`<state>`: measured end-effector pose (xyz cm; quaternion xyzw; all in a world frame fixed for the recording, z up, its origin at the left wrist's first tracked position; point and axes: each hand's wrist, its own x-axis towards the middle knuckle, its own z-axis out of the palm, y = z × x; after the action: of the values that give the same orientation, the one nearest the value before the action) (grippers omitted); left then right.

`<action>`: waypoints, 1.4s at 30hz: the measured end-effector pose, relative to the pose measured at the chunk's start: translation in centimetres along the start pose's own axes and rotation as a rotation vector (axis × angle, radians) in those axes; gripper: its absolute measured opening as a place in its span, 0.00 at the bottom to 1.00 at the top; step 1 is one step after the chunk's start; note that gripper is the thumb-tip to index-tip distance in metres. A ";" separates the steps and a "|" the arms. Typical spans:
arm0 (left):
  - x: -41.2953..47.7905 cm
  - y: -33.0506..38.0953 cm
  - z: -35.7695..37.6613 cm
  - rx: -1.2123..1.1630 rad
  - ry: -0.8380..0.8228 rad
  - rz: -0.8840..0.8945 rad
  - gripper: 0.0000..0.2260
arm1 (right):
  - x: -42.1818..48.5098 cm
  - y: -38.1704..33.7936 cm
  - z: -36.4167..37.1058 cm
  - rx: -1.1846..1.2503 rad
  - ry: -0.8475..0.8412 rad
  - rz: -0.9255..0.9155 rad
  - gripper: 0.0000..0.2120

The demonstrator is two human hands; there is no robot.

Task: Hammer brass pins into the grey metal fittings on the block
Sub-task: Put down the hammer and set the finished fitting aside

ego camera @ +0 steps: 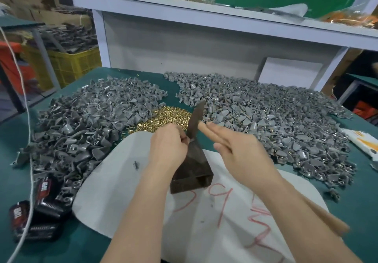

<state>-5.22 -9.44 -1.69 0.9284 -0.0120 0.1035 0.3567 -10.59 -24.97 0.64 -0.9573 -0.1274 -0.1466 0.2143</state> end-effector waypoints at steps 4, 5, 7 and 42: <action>0.0 -0.1 0.0 0.021 0.004 0.001 0.04 | 2.3 1.8 -0.1 0.094 0.092 0.203 0.20; 0.0 0.0 0.0 0.031 0.005 0.000 0.04 | 2.8 2.0 0.4 0.172 0.073 0.283 0.17; -0.1 0.1 -0.1 0.042 0.008 0.007 0.05 | 3.4 2.6 1.7 0.185 -0.028 0.389 0.10; 1.6 -2.7 -2.4 -1.379 0.763 -0.629 0.09 | 17.3 -10.0 14.5 0.021 -0.328 0.018 0.17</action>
<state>-3.84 -5.74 -1.40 0.3645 0.3075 0.2751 0.8348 5.65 -6.59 -2.40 -0.9672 -0.1537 0.0150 0.2017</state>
